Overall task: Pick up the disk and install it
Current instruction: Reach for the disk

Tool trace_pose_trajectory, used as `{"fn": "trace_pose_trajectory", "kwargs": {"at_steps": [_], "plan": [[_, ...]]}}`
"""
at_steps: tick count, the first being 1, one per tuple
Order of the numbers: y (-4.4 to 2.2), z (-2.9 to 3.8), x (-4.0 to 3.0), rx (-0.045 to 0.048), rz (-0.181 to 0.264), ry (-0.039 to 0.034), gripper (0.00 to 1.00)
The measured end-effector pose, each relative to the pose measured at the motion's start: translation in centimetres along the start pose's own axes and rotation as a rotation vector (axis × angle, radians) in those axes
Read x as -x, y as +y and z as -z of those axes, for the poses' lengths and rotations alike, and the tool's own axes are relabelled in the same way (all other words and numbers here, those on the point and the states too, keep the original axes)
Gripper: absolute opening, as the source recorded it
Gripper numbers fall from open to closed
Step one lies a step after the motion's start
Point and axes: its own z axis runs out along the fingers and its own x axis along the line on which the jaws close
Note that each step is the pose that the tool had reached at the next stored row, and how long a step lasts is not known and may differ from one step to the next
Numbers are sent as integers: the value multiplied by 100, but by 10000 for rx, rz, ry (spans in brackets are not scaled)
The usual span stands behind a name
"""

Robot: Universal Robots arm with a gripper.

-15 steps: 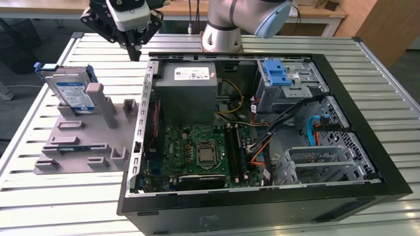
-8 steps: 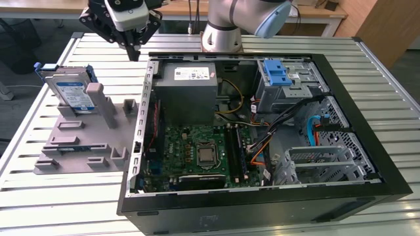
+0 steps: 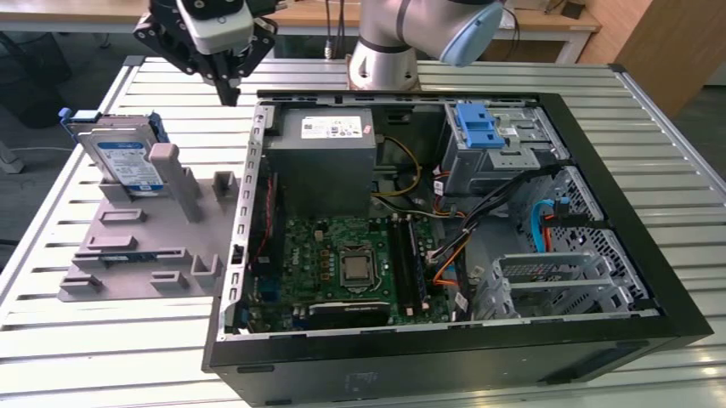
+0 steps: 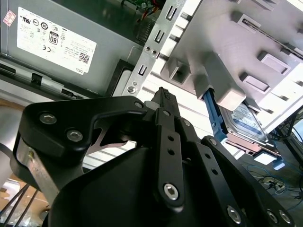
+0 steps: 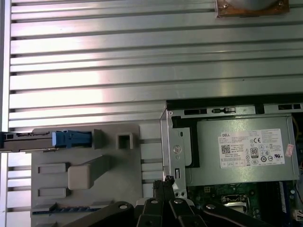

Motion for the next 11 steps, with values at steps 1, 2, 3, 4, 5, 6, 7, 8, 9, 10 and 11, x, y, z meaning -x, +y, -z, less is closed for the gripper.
{"fn": "trace_pose_trajectory", "kwargs": {"at_steps": [1, 2, 3, 4, 5, 6, 7, 8, 9, 10, 11], "plan": [[0, 0, -4, 0, 0, 0, 11], [-1, 0, -7, 0, 0, 0, 11], [-1, -1, -11, 0, 0, 0, 11], [-1, -1, -14, 1, 0, 0, 11], [-1, -1, -17, 0, 0, 0, 11], [-2, -1, -21, 0, 0, 0, 11], [-2, -2, -24, 0, 0, 0, 11], [-2, -2, -28, 0, 0, 0, 11], [-3, -2, -31, 0, 0, 0, 11], [-3, -2, -35, 0, 0, 0, 11], [-3, -3, -38, 0, 0, 0, 11]]}}
